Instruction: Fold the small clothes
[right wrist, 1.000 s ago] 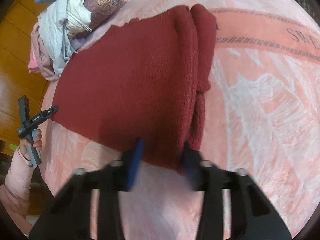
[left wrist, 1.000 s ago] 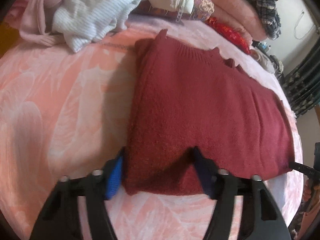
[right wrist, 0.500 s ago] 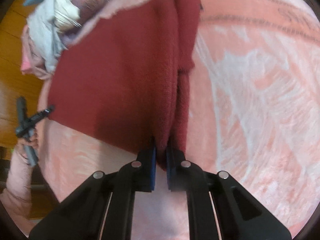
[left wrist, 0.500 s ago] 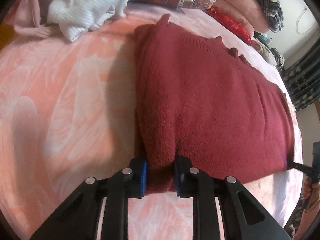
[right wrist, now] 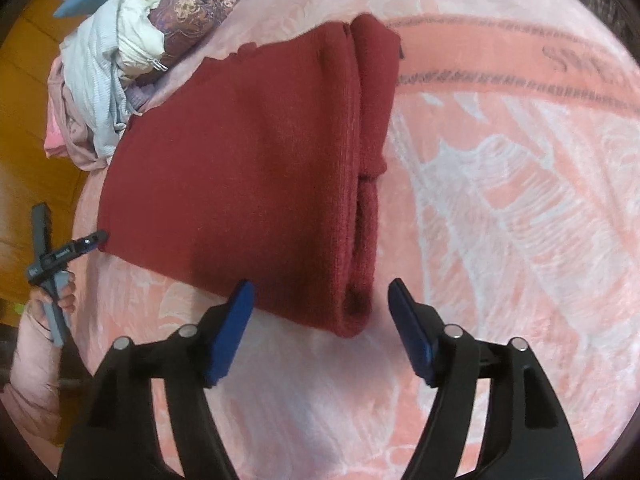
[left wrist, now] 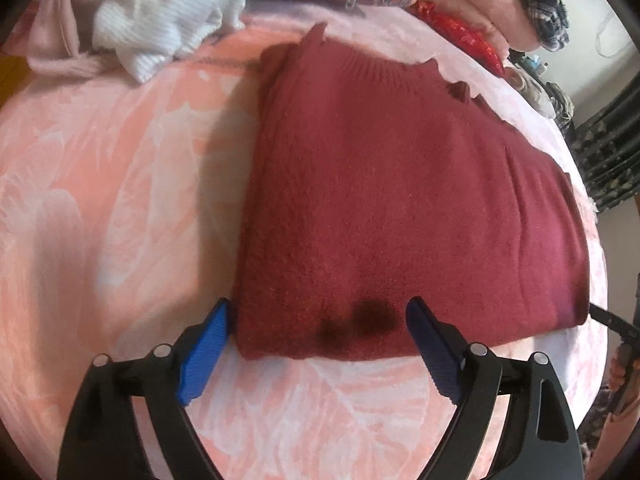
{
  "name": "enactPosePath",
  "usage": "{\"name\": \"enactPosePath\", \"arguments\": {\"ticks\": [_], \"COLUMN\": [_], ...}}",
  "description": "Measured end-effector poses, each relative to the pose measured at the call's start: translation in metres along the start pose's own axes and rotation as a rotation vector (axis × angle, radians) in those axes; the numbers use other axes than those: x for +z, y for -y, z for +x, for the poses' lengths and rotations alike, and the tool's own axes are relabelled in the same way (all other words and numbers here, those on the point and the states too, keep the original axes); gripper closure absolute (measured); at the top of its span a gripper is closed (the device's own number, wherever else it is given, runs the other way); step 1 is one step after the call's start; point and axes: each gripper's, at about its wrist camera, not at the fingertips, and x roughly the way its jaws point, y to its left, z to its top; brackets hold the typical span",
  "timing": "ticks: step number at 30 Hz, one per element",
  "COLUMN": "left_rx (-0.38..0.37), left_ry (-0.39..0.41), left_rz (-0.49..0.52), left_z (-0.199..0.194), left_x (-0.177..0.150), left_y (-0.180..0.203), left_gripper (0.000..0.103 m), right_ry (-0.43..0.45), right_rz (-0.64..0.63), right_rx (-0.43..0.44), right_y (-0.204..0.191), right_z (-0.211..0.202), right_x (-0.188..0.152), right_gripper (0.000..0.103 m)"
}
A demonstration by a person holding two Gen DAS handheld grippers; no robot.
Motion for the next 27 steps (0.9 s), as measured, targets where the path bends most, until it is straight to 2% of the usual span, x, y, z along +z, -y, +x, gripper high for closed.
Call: {"name": "enactPosePath", "arguments": {"ticks": [7, 10, 11, 13, 14, 16, 19, 22, 25, 27], "left_rx": [-0.001, -0.006, -0.005, 0.003, 0.005, -0.005, -0.056, -0.060, -0.099, -0.115], "left_ry": [-0.030, -0.026, -0.017, -0.008, -0.002, 0.002, -0.007, 0.007, 0.015, 0.006], "left_rz": [-0.020, -0.023, -0.021, -0.027, -0.035, -0.048, -0.078, -0.061, -0.062, -0.069], "left_z": [0.014, 0.015, 0.015, 0.014, 0.014, 0.013, 0.008, -0.002, -0.018, -0.023], "left_x": [0.002, 0.002, 0.001, 0.001, 0.000, 0.000, 0.001, -0.002, -0.005, -0.008], "left_y": [0.001, 0.001, 0.002, 0.000, -0.001, -0.005, -0.008, -0.004, -0.005, -0.006], "left_gripper": [0.014, 0.016, 0.019, 0.028, 0.038, 0.059, 0.070, 0.073, 0.074, 0.074], "right_ry": [-0.020, -0.022, -0.024, -0.027, -0.028, -0.041, -0.012, 0.018, 0.039, 0.026], "right_rz": [0.038, 0.039, 0.040, 0.042, 0.045, 0.076, 0.052, 0.049, 0.033, 0.009], "right_rx": [0.014, 0.016, 0.016, 0.014, 0.022, 0.090, 0.097, 0.105, 0.124, 0.108], "right_y": [0.006, 0.004, 0.004, 0.003, 0.003, 0.006, 0.001, 0.000, -0.003, -0.007], "right_z": [0.016, 0.020, 0.021, 0.023, 0.023, 0.023, 0.009, -0.013, -0.032, -0.037], "right_x": [0.000, 0.002, 0.003, 0.004, 0.004, 0.004, 0.004, 0.000, -0.005, -0.010], "right_gripper": [0.031, 0.040, 0.049, 0.059, 0.073, 0.087, 0.089, 0.090, 0.092, 0.092]}}
